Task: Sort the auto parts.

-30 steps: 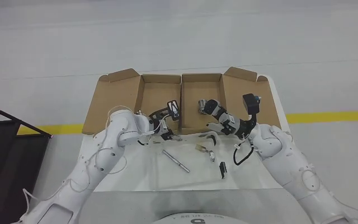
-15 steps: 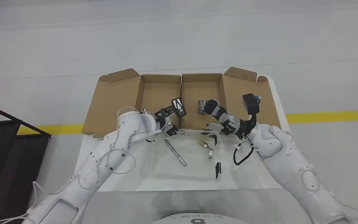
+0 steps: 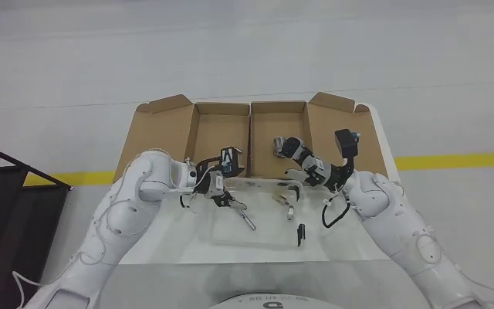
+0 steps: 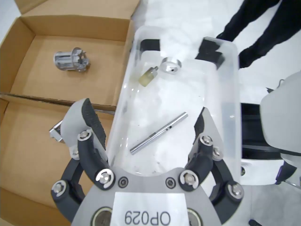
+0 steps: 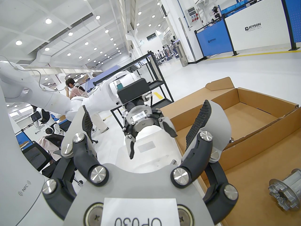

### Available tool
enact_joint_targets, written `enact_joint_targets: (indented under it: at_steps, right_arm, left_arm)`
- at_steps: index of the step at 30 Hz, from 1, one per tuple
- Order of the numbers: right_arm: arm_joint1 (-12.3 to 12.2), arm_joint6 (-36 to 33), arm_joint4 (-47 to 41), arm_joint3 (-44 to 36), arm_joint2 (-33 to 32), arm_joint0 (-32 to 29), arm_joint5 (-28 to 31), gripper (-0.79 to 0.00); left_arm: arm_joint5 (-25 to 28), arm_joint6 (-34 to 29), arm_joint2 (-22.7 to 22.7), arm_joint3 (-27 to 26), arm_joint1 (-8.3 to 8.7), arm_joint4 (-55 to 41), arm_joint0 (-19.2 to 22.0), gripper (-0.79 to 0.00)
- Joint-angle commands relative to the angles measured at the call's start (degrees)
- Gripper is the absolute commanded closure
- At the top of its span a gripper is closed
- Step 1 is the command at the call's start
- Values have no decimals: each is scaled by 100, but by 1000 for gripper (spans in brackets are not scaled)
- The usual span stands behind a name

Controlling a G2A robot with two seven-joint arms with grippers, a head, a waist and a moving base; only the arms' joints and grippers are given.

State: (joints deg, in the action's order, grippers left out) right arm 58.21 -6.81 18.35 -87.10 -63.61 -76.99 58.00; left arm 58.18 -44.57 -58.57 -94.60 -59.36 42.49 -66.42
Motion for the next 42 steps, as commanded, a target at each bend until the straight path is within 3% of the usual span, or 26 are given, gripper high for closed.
enact_joint_targets:
  at_steps: [1,5,8,10,23,32,42]
  right_arm:
    - [0,0,0,0,0,0,0,-785]
    - [0,0,0,0,0,0,0,-785]
    - [0,0,0,0,0,0,0,-785]
    - [0,0,0,0,0,0,0,-785]
    - [0,0,0,0,0,0,0,-785]
    - [0,0,0,0,0,0,0,-785]
    - [0,0,0,0,0,0,0,-785]
  left_arm:
    - [-18,-172,214,-137,122,-115,4,-686]
    - [-64,-217,732,42,331,199,241,-566]
    - [-321,-474,1091,82,342,371,449,-517]
    - [-432,-585,1320,107,327,385,560,-526]
    - [-808,-955,2385,624,50,329,1397,-508]
    - [-1197,-898,2809,961,-178,782,1683,-403]
    - [-1157,-833,2964,1221,-289,779,1845,-388]
